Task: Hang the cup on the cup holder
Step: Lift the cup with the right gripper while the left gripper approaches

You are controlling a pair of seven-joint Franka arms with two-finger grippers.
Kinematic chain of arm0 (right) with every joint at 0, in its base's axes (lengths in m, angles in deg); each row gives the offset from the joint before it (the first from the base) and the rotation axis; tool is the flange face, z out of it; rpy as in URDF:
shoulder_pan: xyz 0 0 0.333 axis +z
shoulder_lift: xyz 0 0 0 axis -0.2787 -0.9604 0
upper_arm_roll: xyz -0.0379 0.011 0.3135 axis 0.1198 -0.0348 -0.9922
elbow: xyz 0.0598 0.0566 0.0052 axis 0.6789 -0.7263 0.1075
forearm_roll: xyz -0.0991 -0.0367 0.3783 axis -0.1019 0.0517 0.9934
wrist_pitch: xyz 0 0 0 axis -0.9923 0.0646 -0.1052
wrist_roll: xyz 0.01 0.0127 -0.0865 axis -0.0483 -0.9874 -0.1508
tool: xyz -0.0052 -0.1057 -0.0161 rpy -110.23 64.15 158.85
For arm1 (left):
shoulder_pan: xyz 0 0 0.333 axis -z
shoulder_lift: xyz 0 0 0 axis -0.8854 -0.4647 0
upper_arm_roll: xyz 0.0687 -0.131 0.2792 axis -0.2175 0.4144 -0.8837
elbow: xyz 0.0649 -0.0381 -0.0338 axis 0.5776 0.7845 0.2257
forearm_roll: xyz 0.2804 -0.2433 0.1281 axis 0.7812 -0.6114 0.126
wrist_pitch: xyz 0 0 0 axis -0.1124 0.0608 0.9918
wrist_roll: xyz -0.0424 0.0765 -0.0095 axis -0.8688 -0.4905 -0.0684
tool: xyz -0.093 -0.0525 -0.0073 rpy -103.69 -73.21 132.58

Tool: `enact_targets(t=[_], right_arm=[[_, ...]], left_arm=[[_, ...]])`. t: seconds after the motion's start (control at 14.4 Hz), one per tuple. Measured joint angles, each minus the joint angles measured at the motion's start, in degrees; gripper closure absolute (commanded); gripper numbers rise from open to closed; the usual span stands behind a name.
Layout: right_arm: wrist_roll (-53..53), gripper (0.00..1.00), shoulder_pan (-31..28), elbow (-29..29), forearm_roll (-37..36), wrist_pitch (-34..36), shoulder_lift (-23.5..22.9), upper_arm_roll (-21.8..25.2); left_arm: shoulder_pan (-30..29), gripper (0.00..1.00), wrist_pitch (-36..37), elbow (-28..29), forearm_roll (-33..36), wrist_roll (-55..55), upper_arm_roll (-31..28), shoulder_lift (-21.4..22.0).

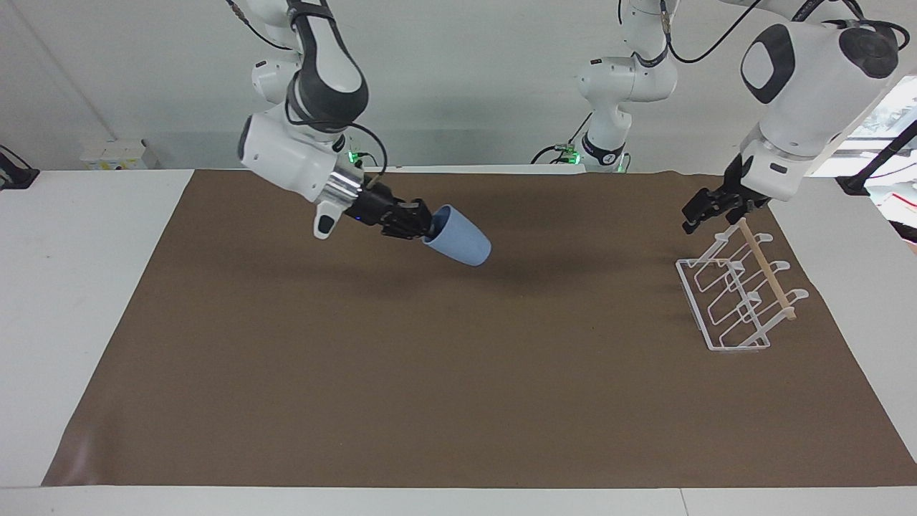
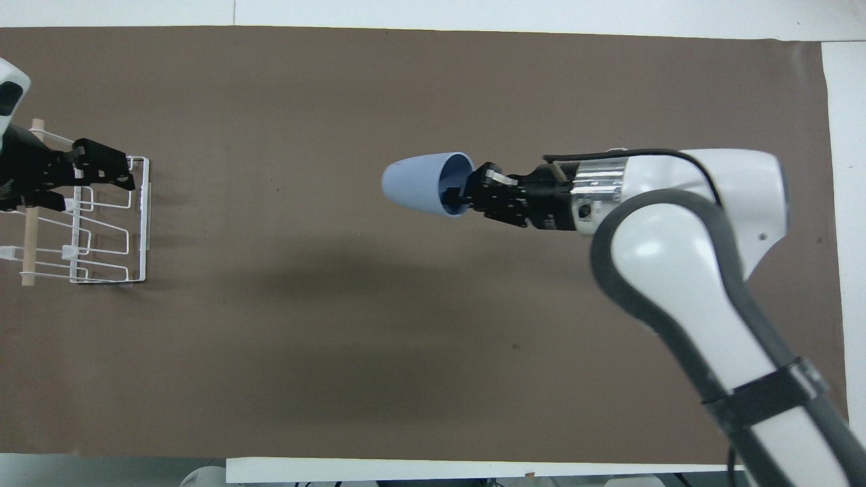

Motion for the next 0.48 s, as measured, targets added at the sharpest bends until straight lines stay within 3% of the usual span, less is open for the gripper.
enact_targets(t=[0.07, 0.21, 0.48], right_arm=[[4.18, 1.00, 4.05, 0.45, 1.18, -4.20, -0.58, -0.08], [10.88, 1.00, 7.72, 1.42, 1.65, -6.14, -1.45, -0.14], [13.26, 1.00, 5.07, 2.50, 1.77, 4.77, -1.57, 0.60]], left_arm=[[1.73, 0.00, -0.24, 0.20, -0.42, -7.16, 0.10, 0.14], [4.44, 0.00, -1.26, 0.22, -1.30, -20.01, 0.21, 0.32], [6.05, 0.00, -5.65, 0.11, -6.35, -45.13, 0.23, 0.36]])
